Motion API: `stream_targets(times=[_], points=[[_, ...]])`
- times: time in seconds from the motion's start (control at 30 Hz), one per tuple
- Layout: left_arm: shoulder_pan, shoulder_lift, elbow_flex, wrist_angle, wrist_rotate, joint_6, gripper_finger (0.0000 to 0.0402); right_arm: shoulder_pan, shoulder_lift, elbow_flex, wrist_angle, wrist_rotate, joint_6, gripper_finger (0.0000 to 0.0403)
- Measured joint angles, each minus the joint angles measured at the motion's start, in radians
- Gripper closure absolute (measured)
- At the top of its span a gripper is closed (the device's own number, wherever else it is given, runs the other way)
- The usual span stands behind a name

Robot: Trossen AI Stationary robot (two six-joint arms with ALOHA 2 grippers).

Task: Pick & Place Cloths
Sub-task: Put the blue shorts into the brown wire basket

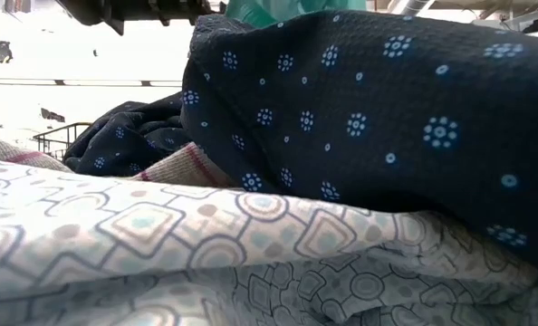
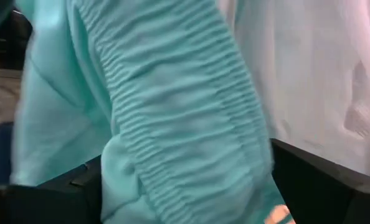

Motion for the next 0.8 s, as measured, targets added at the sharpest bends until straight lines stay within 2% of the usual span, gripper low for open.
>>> stream_targets(times=[0.37,0.47,0.67,0.8], points=[[0.0,0.105,0.008,0.225,0.062,-0.004,0.0063,-0.059,0.011,0.0,0.137,-0.107,0.0,0.0403],[-0.001,0.14,0.056,0.224,0.16,-0.018,0.0064,-0.065,0.011,0.0,0.141,-0.11,0.0,0.0403],[-0.01,0.239,0.206,0.221,0.281,-0.057,0.0065,-0.065,0.011,0.0,0.149,-0.11,-0.007,0.0403],[-0.01,0.277,0.28,0.192,0.318,-0.097,0.0097,-0.062,0.011,0.0,0.149,-0.11,-0.007,0.0403]])
